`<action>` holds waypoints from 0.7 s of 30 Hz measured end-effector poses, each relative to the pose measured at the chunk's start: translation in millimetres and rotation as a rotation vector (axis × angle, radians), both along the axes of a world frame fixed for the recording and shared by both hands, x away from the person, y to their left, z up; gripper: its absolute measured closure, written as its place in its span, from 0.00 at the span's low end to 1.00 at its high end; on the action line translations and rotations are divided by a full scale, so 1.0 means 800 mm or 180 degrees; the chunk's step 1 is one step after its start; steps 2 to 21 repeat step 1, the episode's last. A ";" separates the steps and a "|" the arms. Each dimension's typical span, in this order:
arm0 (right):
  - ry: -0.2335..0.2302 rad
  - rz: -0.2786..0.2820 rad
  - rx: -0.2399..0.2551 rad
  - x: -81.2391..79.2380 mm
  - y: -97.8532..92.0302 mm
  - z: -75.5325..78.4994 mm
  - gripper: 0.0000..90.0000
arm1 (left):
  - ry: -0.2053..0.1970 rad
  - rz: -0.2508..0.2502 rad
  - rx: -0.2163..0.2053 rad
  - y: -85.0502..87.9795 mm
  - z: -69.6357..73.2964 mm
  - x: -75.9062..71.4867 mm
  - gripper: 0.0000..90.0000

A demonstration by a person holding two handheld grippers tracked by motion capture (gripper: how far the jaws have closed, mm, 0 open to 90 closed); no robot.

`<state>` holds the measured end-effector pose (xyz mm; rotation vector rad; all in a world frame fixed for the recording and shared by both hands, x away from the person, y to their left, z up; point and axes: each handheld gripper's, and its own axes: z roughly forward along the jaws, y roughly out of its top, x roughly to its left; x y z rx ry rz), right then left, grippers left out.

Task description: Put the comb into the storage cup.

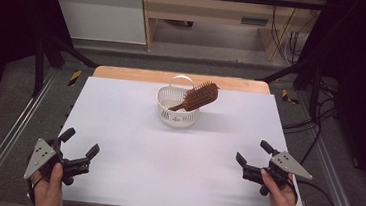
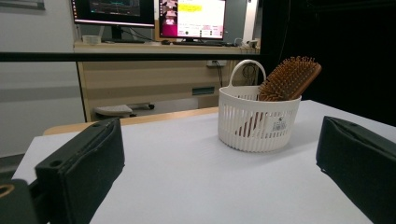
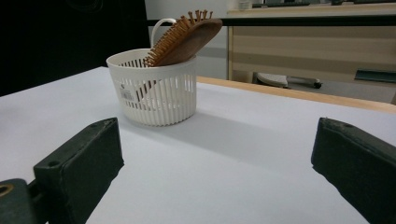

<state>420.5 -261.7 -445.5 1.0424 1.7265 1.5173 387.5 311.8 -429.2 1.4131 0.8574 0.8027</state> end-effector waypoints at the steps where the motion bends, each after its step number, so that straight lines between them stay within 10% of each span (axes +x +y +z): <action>1: 0.0003 0.0005 -0.0001 0.001 0.001 0.000 0.02 | 0.0001 0.0000 0.0004 0.000 0.000 0.000 0.01; 21: 0.0003 0.0005 -0.0001 0.001 0.001 0.000 0.02 | 0.0001 0.0000 0.0004 0.000 0.000 0.000 0.01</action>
